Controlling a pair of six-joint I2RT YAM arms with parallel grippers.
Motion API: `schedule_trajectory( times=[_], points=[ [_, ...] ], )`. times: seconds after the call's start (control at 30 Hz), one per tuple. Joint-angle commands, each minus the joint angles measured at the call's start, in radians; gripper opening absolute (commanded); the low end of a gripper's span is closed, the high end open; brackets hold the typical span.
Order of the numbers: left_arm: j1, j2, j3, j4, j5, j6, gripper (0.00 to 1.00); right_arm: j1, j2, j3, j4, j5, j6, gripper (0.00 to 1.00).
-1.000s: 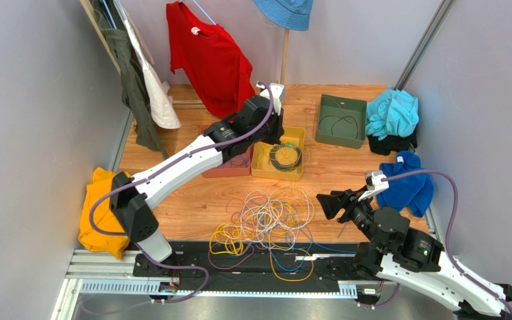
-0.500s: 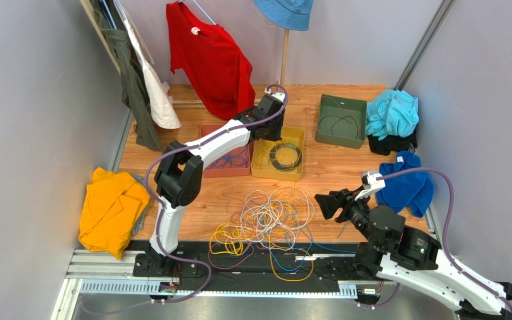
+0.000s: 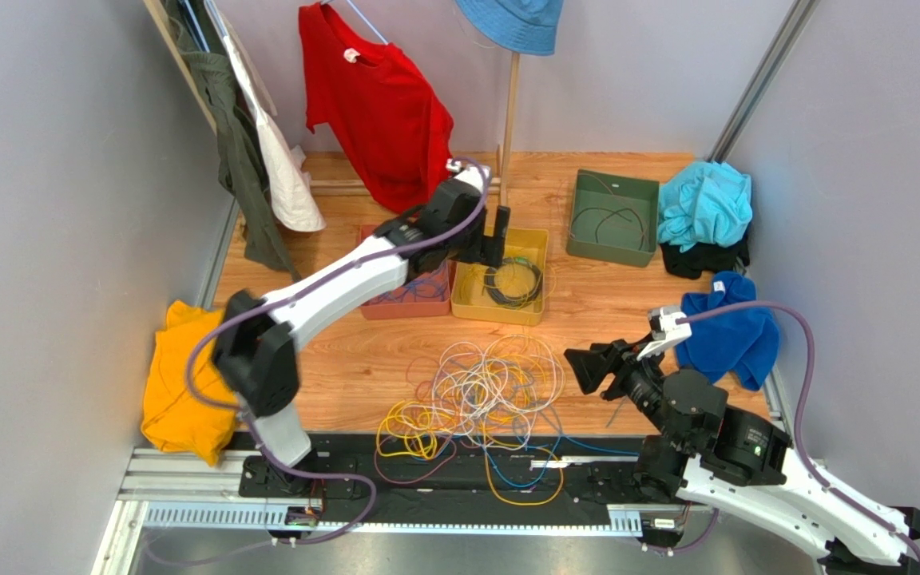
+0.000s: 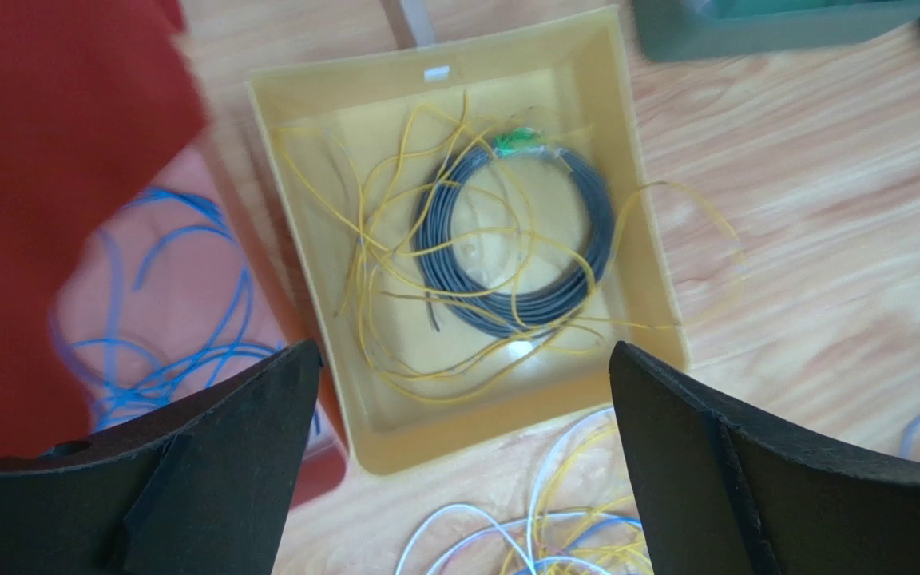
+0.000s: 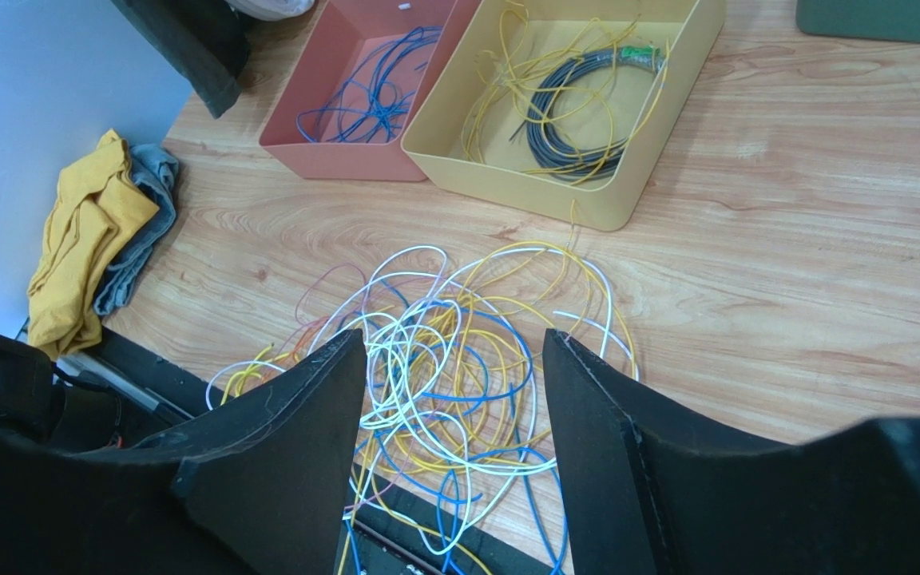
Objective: Untangle the cables
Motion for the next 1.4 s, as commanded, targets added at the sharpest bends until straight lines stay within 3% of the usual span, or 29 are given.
schedule_trajectory(
  times=[0.0,0.23,0.33,0.5,0.53,0.57,0.6,0.7,0.83,1.0,1.23,1.37],
  points=[
    [-0.063,-0.300,-0.137,0.042,-0.145,0.013,0.99,0.004,-0.017,-0.020,0.050,-0.015,0.027,0.60],
    [-0.185,-0.691,-0.480,0.001,-0.255,-0.108,0.99,0.004,-0.031,-0.031,0.042,-0.052,0.061,0.59],
    [-0.271,-0.813,-0.631,-0.051,-0.272,-0.212,0.93,0.004,-0.024,-0.040,0.048,-0.070,0.068,0.59],
    [-0.365,-0.897,-0.875,-0.036,-0.231,-0.418,0.68,0.006,-0.002,-0.051,0.057,-0.072,0.082,0.58],
    [-0.374,-0.900,-0.899,-0.022,-0.220,-0.441,0.61,0.004,-0.001,-0.052,0.060,-0.080,0.087,0.58],
    [-0.382,-0.898,-0.940,-0.015,-0.213,-0.476,0.44,0.004,0.001,-0.051,0.065,-0.084,0.090,0.58],
    [-0.402,-0.903,-0.958,-0.006,-0.213,-0.489,0.42,0.004,0.004,-0.051,0.063,-0.089,0.099,0.57],
    [-0.438,-0.952,-1.002,-0.024,-0.245,-0.538,0.42,0.006,0.009,-0.049,0.050,-0.101,0.117,0.57],
    [-0.451,-1.026,-1.074,-0.053,-0.259,-0.602,0.60,0.004,0.016,-0.067,0.056,-0.112,0.134,0.57],
    [-0.452,-1.061,-1.146,-0.055,-0.254,-0.653,0.73,0.004,0.053,-0.086,0.085,-0.123,0.139,0.56],
    [-0.451,-1.033,-1.177,-0.001,-0.240,-0.656,0.74,0.004,0.226,-0.115,0.135,-0.103,0.131,0.57],
    [-0.452,-1.035,-1.182,0.030,-0.236,-0.642,0.74,0.004,0.358,-0.147,0.190,-0.016,0.165,0.59]
  ],
)
